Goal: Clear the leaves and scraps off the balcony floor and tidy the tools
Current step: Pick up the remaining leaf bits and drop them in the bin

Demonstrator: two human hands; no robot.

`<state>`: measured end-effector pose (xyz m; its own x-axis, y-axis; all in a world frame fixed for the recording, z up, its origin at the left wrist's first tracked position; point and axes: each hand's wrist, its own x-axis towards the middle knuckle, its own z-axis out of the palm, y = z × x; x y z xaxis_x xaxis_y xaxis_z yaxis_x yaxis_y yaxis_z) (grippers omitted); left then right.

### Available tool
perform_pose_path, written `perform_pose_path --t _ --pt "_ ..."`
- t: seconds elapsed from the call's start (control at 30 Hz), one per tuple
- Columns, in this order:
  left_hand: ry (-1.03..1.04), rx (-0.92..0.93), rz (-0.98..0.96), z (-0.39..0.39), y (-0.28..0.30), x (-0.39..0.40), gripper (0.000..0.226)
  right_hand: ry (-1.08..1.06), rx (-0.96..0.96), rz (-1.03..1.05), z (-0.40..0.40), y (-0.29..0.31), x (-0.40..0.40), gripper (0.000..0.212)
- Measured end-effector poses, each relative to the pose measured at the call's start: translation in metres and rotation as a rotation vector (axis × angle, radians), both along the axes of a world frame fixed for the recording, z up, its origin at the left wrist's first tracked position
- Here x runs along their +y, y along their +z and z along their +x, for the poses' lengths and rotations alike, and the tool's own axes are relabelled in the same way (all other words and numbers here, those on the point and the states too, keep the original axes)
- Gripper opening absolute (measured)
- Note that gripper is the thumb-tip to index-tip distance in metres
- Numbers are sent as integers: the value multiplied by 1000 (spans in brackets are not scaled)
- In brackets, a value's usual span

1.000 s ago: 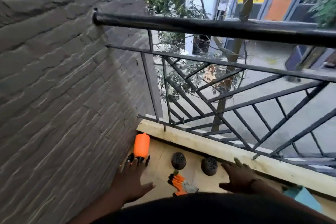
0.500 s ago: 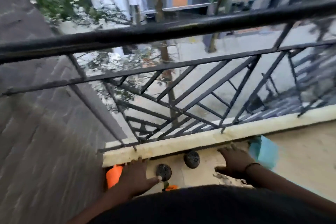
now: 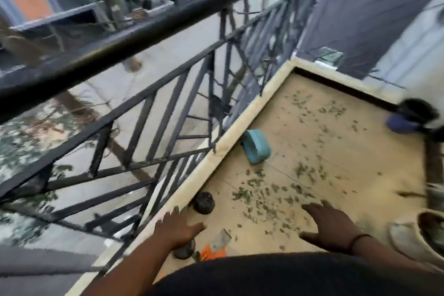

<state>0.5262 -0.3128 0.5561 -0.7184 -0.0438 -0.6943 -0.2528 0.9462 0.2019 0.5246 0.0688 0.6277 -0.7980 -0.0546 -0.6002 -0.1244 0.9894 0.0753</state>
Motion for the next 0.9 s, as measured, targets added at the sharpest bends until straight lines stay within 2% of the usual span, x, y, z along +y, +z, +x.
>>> perform_pose_path --t 0.13,0.23,0.37,0.6,0.9 --pt "-162 81 1 -12 6 35 98 -167 -38 29 36 10 33 86" --pt "-259 130 3 -14 17 53 93 -247 -103 16 49 11 48 96" --pt "-254 111 14 -7 23 63 94 -278 -49 -16 54 3 54 85" --pt "-219 45 -91 28 20 89 99 -202 -2 -114 53 -9 67 85" --pt "-122 83 -207 73 36 188 100 -75 -7 -245 73 -10 150 85"
